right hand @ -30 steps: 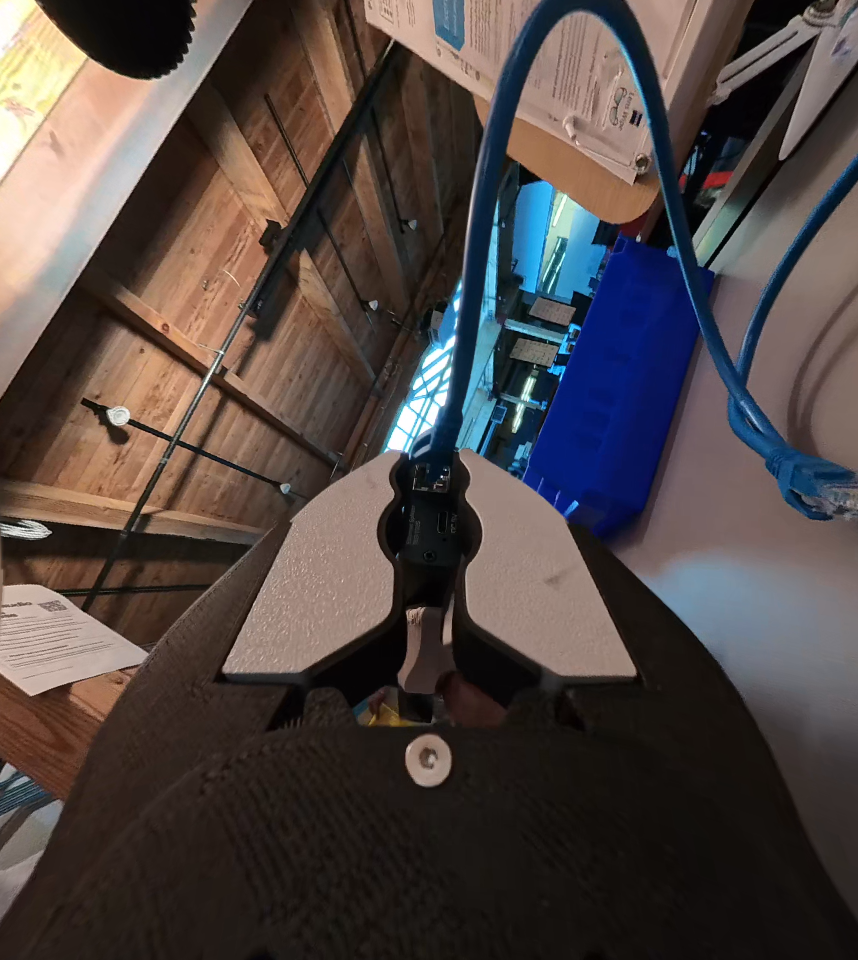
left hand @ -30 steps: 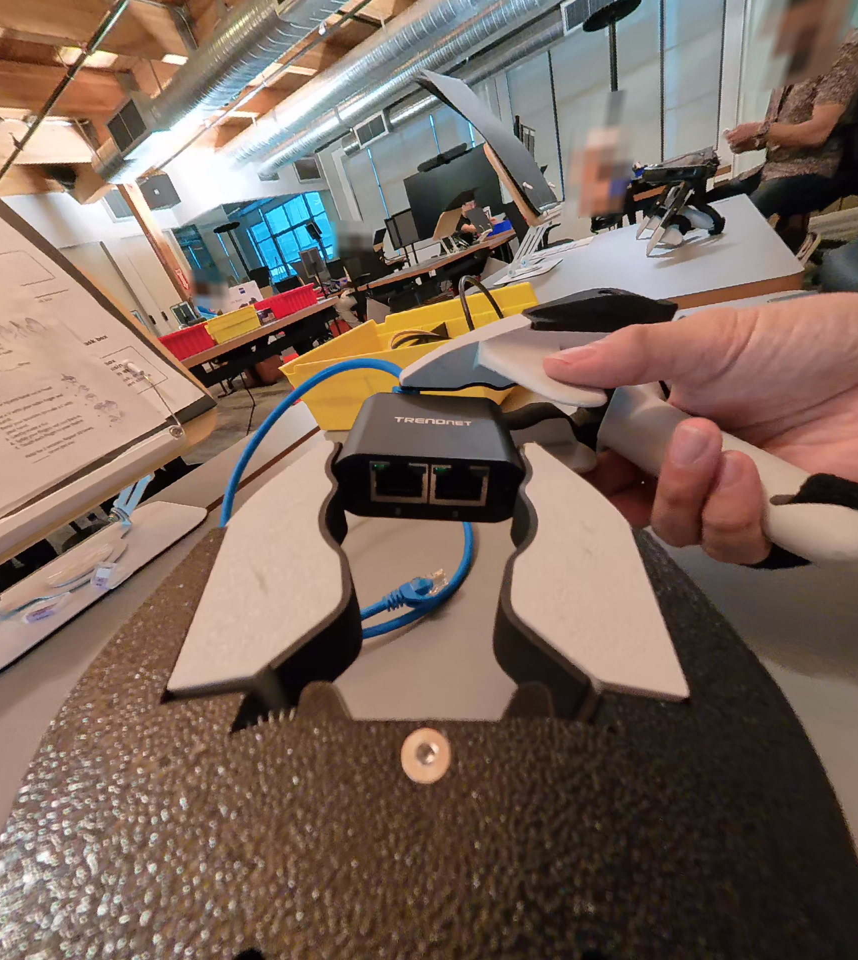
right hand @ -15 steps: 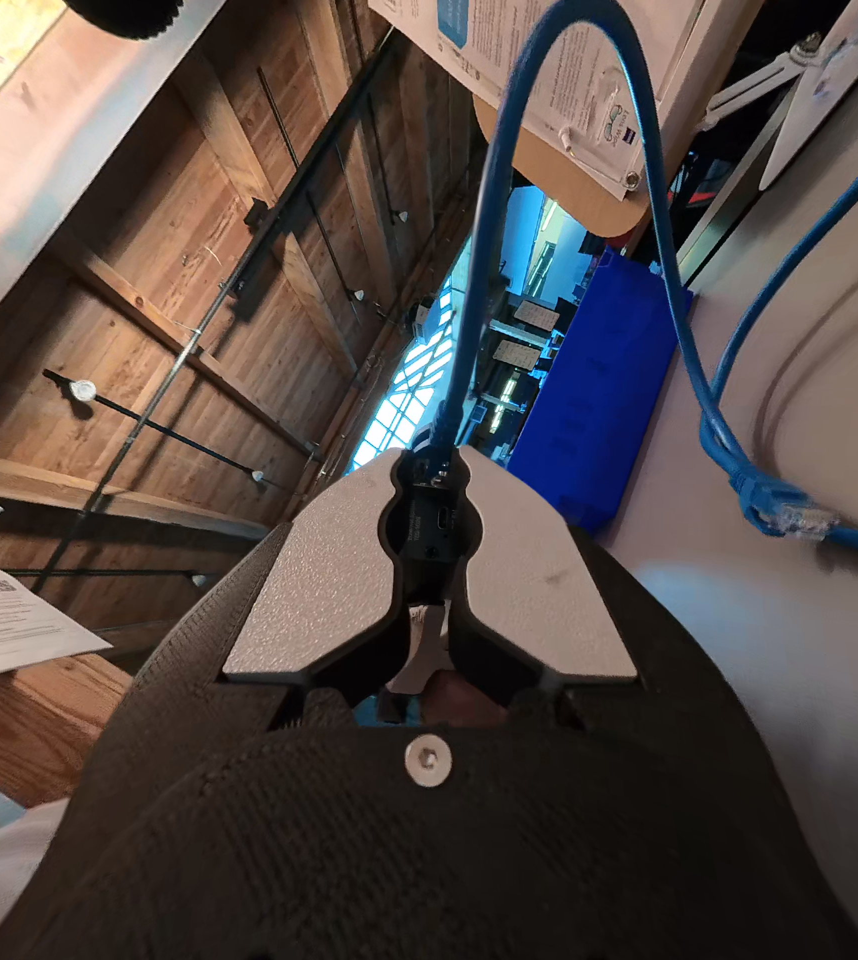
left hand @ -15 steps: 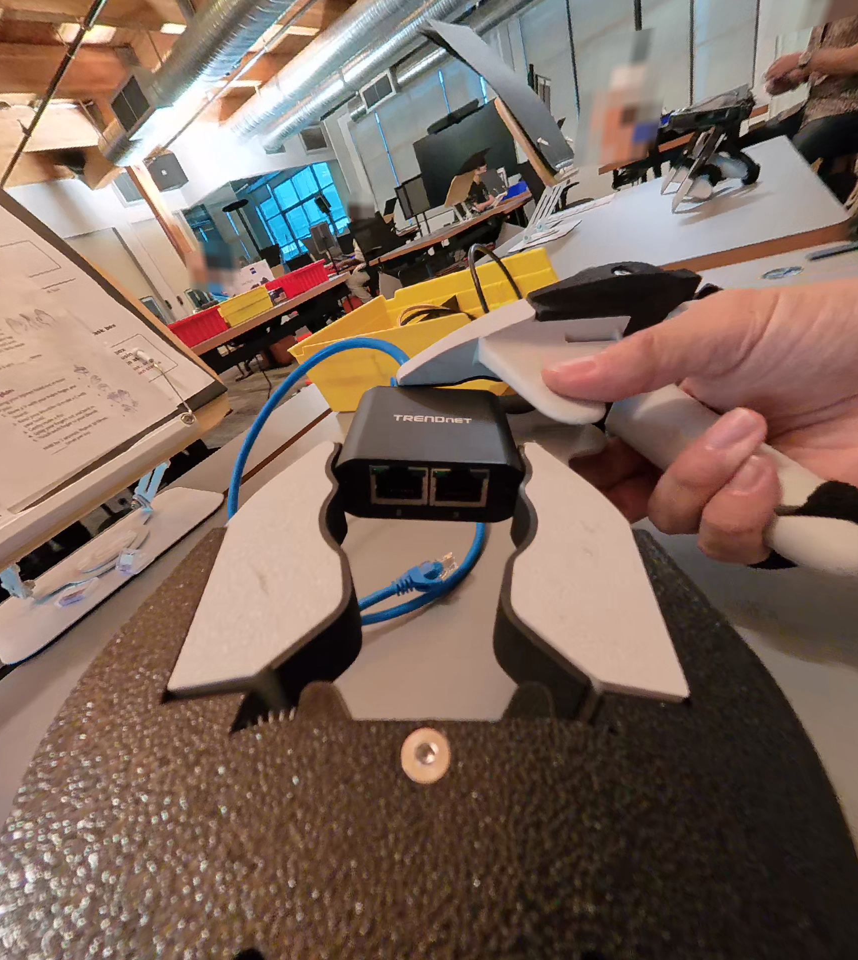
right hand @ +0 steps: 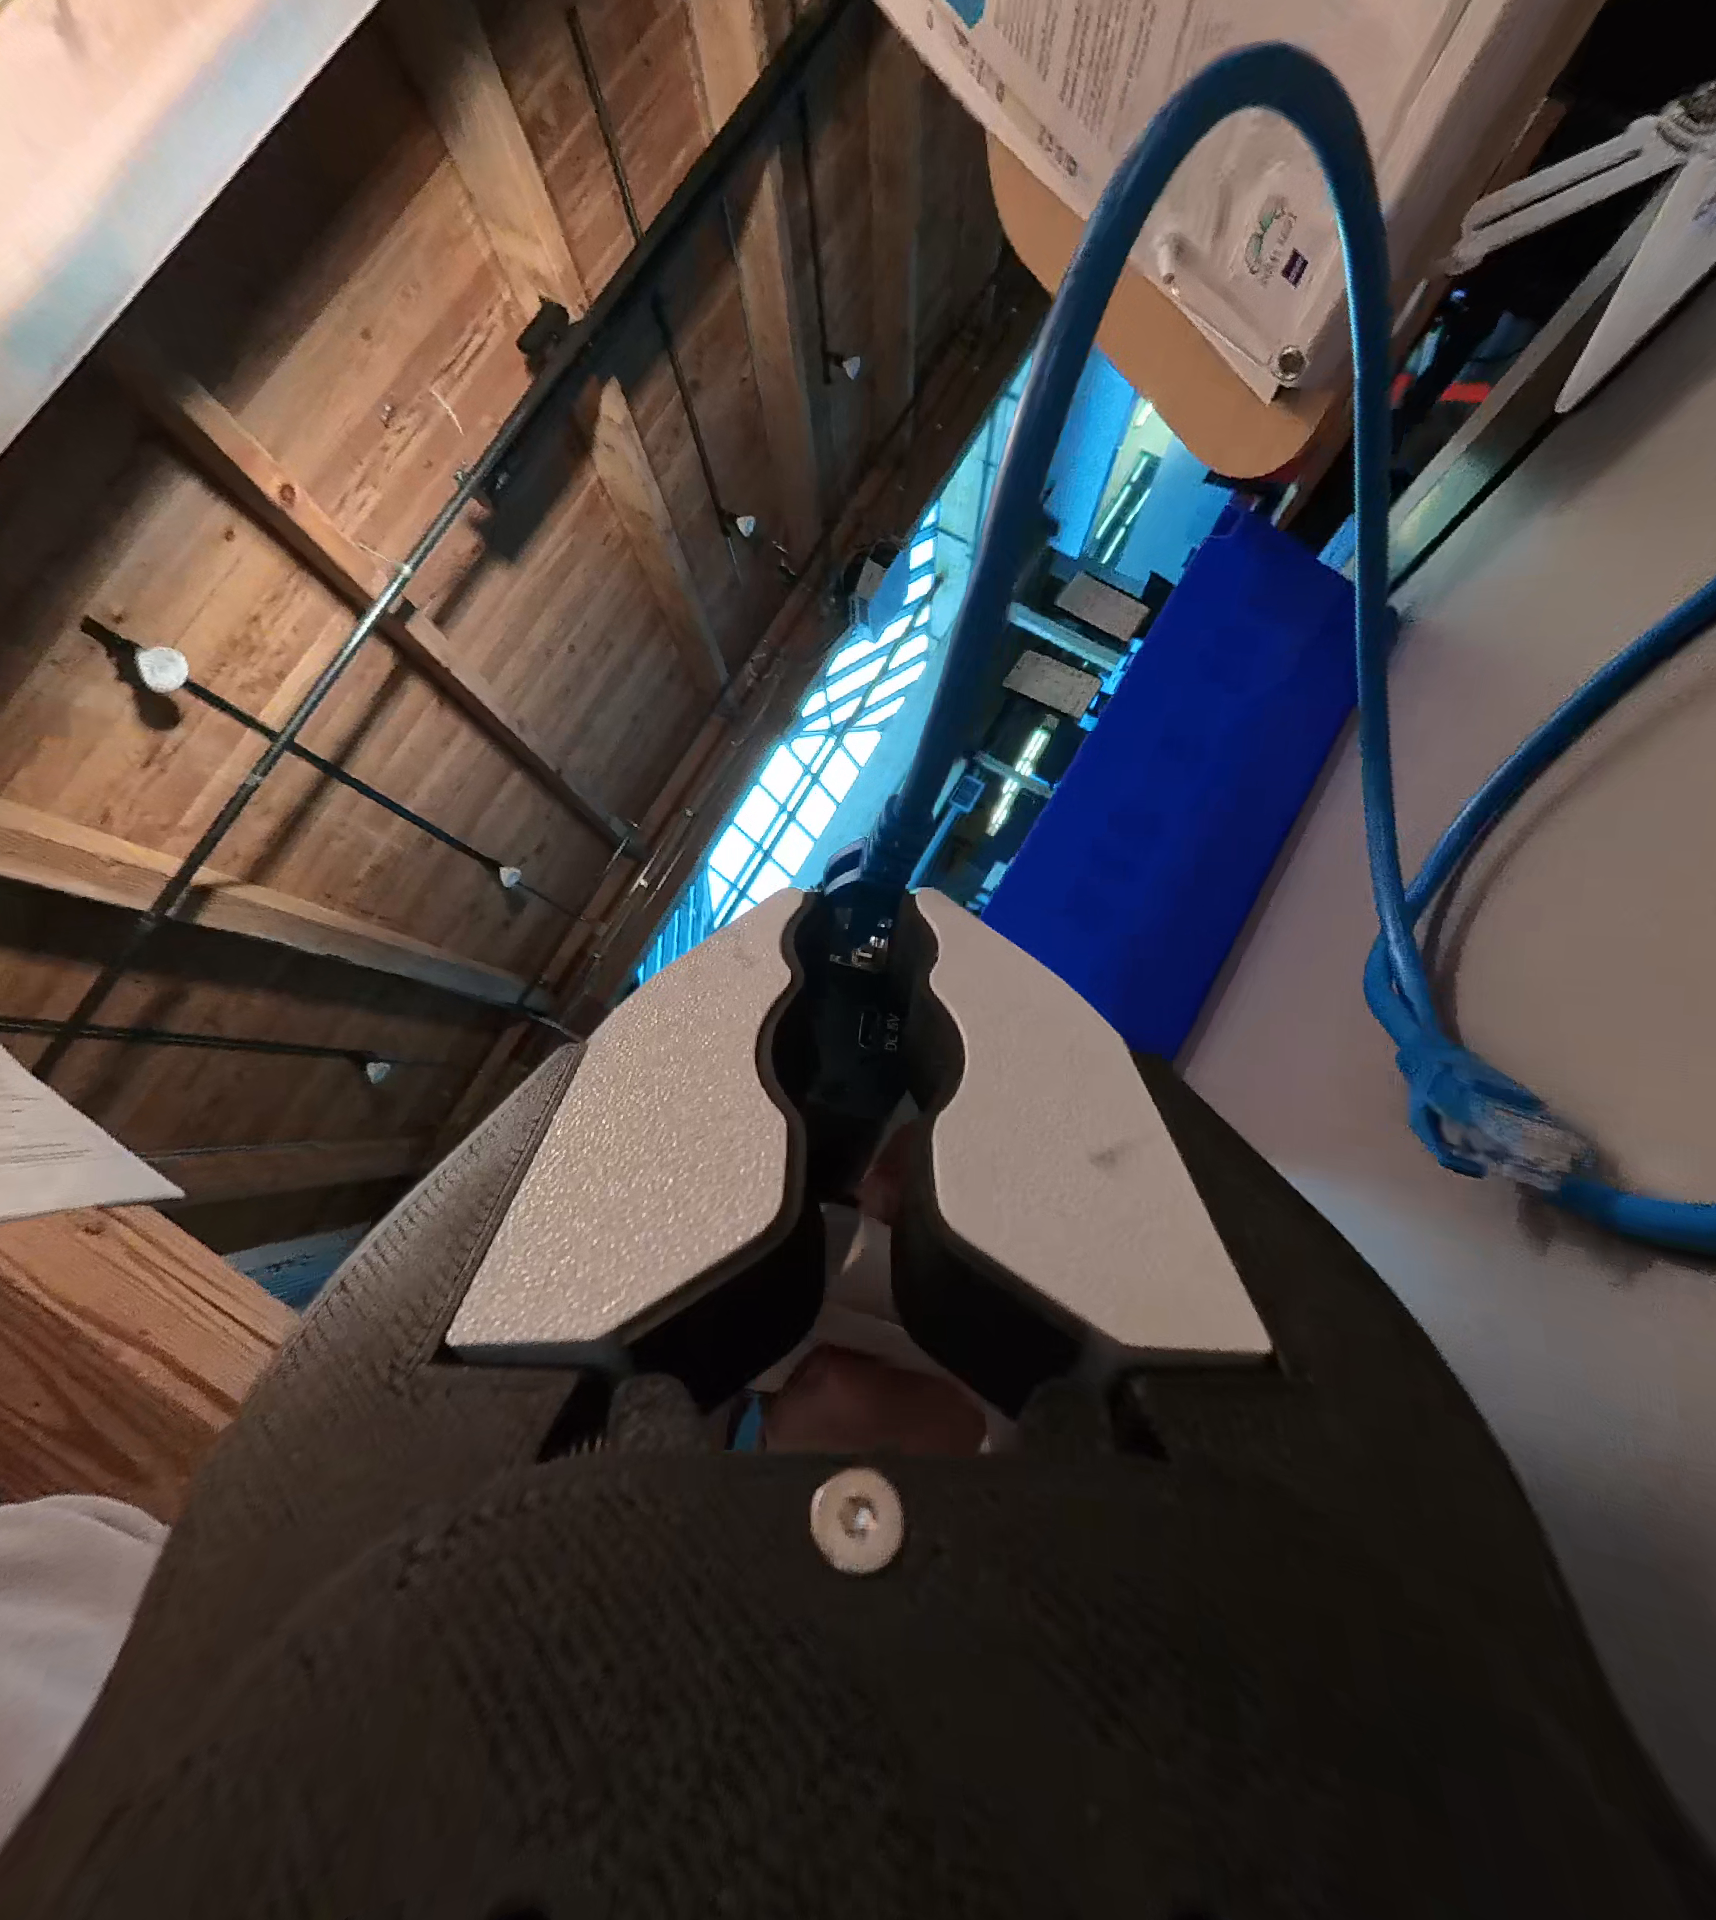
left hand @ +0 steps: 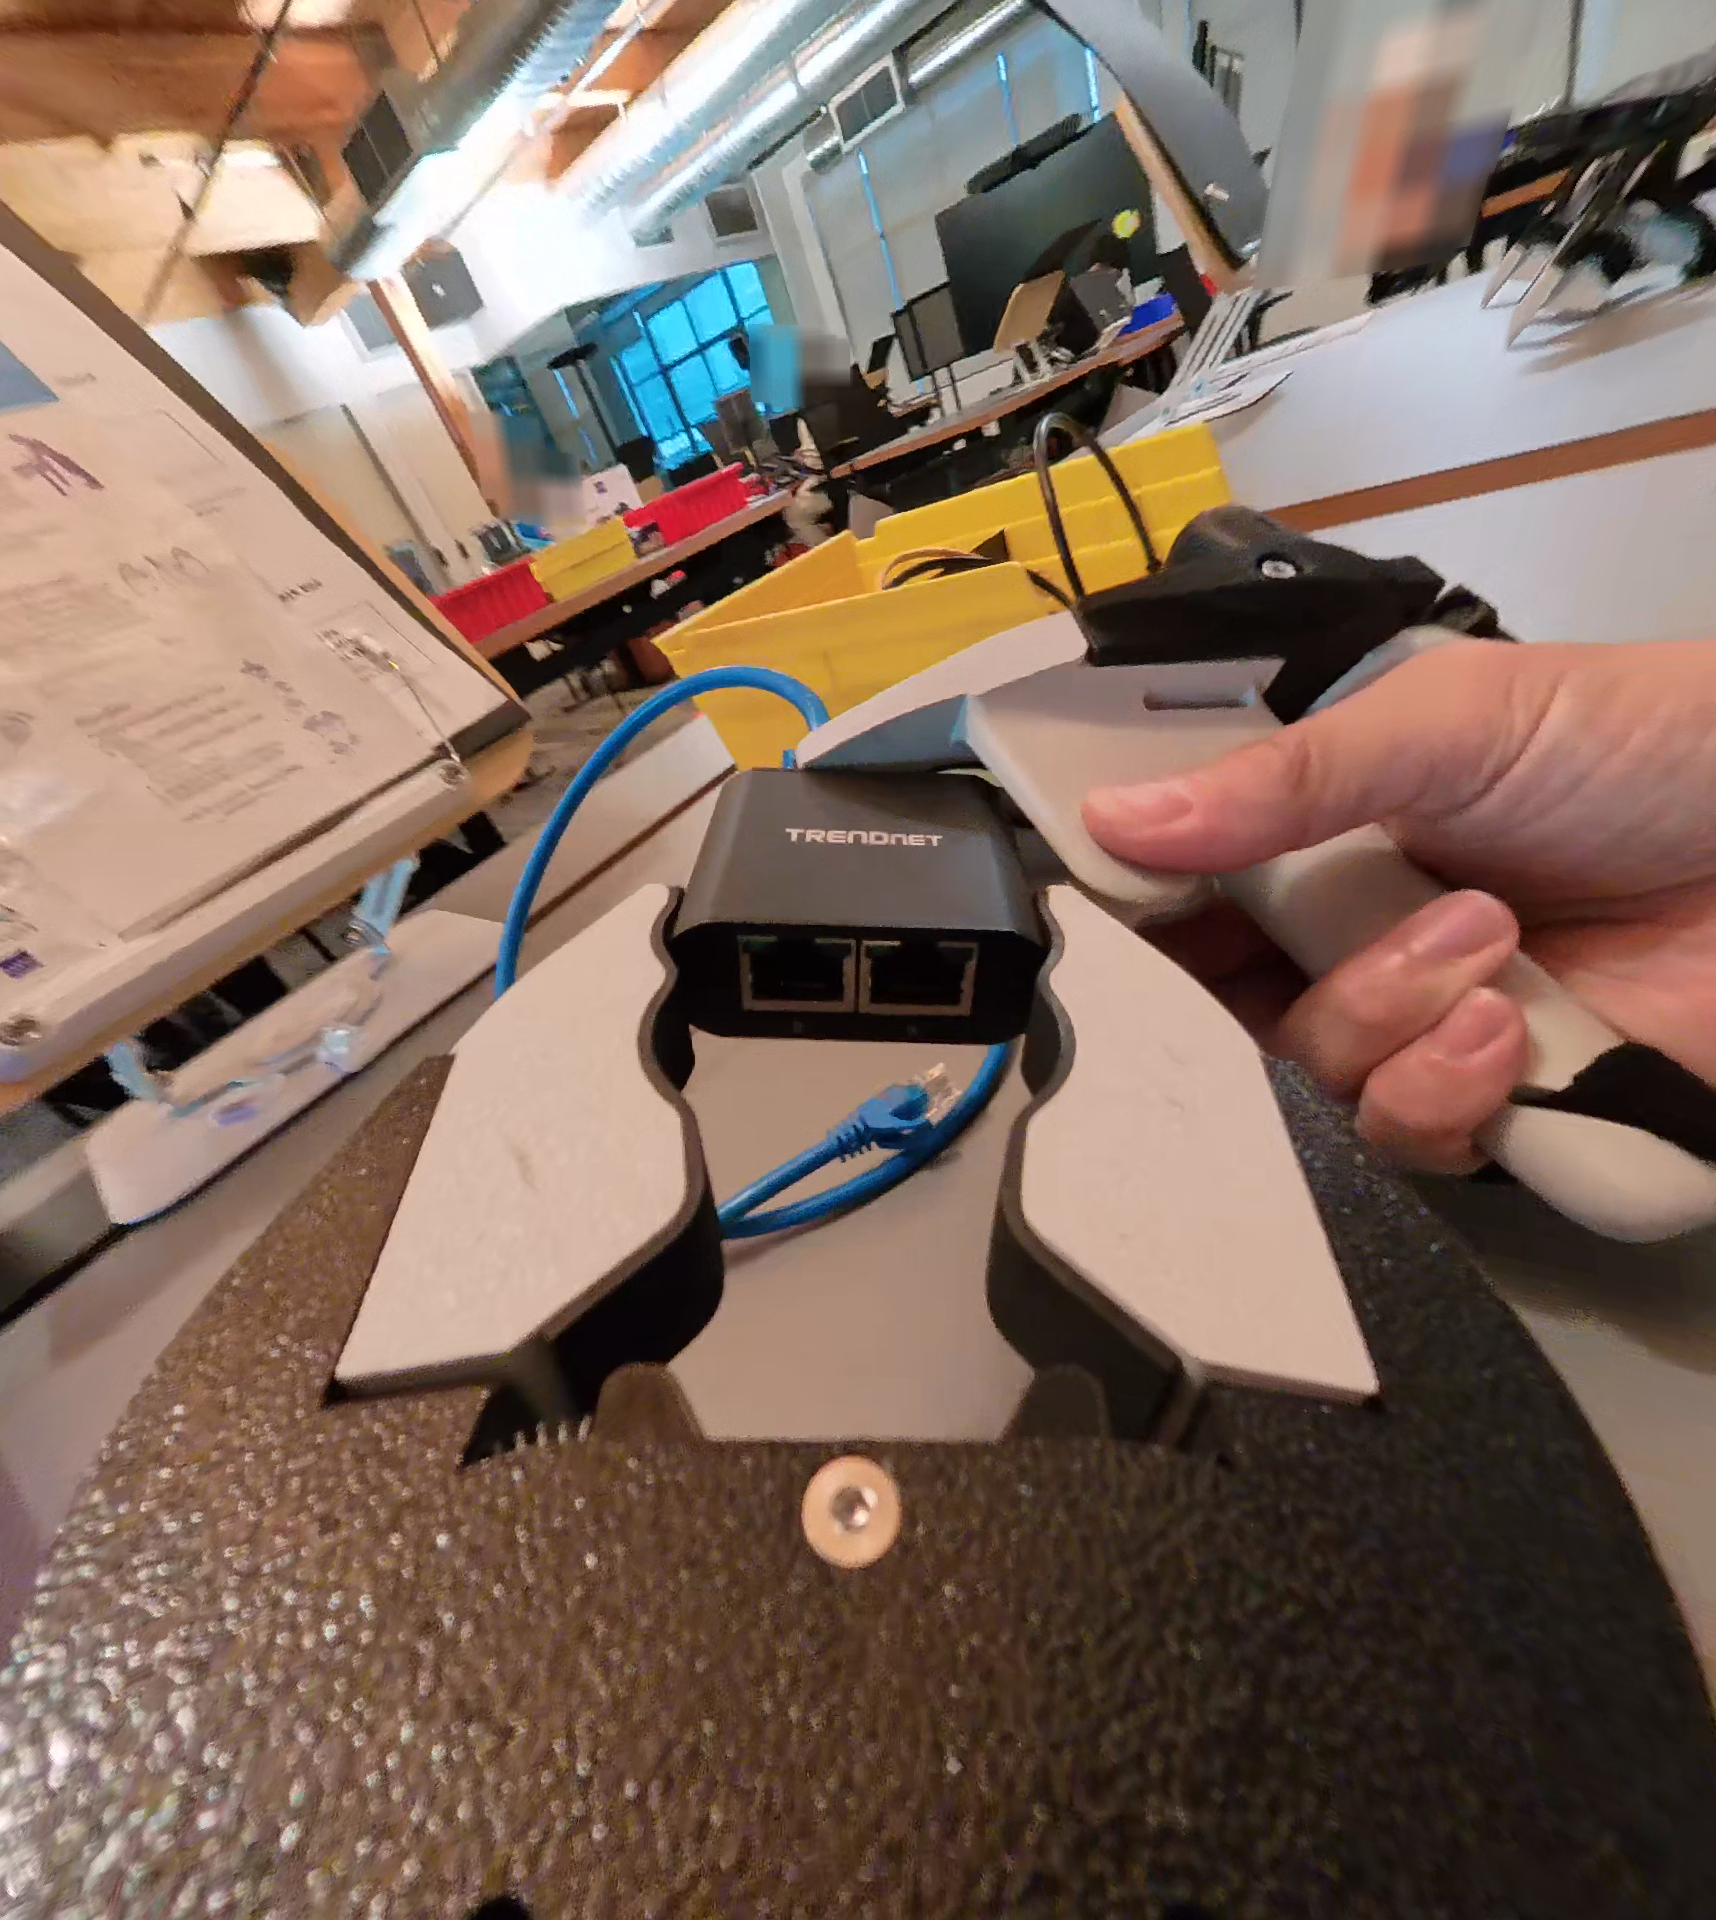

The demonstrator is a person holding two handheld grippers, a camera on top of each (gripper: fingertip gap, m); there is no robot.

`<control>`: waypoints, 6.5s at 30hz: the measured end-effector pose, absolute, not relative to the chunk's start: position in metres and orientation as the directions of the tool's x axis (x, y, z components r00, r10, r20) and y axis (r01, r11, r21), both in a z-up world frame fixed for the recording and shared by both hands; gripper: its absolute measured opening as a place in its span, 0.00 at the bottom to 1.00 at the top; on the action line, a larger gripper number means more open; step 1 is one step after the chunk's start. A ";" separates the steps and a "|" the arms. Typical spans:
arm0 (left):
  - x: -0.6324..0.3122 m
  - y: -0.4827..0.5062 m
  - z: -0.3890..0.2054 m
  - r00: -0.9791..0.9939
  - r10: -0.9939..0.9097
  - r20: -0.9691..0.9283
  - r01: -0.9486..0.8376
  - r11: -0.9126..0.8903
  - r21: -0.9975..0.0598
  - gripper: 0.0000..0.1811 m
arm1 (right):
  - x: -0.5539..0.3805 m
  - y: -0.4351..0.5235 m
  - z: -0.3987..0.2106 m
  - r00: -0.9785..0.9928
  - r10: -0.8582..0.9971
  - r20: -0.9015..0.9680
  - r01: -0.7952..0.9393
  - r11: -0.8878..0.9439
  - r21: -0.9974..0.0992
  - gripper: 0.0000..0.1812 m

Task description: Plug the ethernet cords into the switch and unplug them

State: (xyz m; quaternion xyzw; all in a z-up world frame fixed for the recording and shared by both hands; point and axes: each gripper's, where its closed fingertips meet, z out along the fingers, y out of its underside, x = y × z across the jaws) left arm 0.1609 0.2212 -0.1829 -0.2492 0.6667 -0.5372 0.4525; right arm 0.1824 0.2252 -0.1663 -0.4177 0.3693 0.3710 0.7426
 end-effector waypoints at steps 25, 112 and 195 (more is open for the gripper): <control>0.161 0.221 -0.177 -0.422 -0.838 -0.346 0.208 0.282 -0.936 0.34 | 0.179 0.222 -0.152 0.601 0.214 -0.770 -0.784 0.346 -0.515 0.07; 0.153 0.225 -0.177 -0.528 -0.798 -0.289 0.194 0.218 -0.957 0.34 | 0.215 0.139 -0.140 0.867 -0.019 -0.499 -0.482 -0.288 -0.827 0.49; 0.312 0.048 -0.185 -0.487 -0.861 0.147 -0.522 0.152 -0.840 0.49 | 0.312 -0.125 -0.145 0.453 -0.888 -0.076 -0.230 -0.034 -0.973 0.52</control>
